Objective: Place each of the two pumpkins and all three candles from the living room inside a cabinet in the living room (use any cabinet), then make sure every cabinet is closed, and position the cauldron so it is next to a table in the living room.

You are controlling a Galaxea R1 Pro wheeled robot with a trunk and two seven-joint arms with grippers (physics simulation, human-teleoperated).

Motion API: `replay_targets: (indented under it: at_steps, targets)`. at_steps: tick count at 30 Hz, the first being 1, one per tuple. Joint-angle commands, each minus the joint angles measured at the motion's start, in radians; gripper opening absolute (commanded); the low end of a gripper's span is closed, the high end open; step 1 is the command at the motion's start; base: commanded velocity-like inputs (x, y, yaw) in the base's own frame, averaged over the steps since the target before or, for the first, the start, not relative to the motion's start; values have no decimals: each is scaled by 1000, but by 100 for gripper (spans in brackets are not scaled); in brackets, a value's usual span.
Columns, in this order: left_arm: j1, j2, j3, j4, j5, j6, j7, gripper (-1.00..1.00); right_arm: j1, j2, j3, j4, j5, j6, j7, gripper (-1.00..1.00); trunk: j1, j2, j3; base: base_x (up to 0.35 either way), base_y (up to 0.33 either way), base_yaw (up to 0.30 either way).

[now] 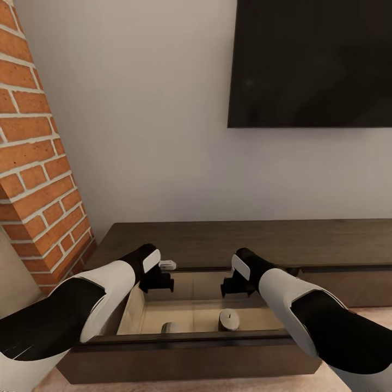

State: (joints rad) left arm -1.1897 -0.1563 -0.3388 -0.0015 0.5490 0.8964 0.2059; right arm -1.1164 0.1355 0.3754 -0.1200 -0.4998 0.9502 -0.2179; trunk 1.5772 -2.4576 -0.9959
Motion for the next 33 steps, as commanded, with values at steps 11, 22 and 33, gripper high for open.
replay_targets:
  at_steps: [11, 22, 33]
  targets:
    - [1, 34, 7, 6, 16, 3, 1, 100, 18, -1, 5, 24, -17, 3, -9, 100, -31, 56, 24, 0, 0, 0]
    - [2, 37, 18, 6, 17, 3, 1, 100, 80, -2, 2, 25, -17, 3, -9, 100, -73, 133, 59, 0, 0, 0]
    - [2, 37, 18, 6, 17, 4, 1, 100, 102, -2, 3, 25, -17, 3, -9, 100, -115, 210, 93, 0, 0, 0]
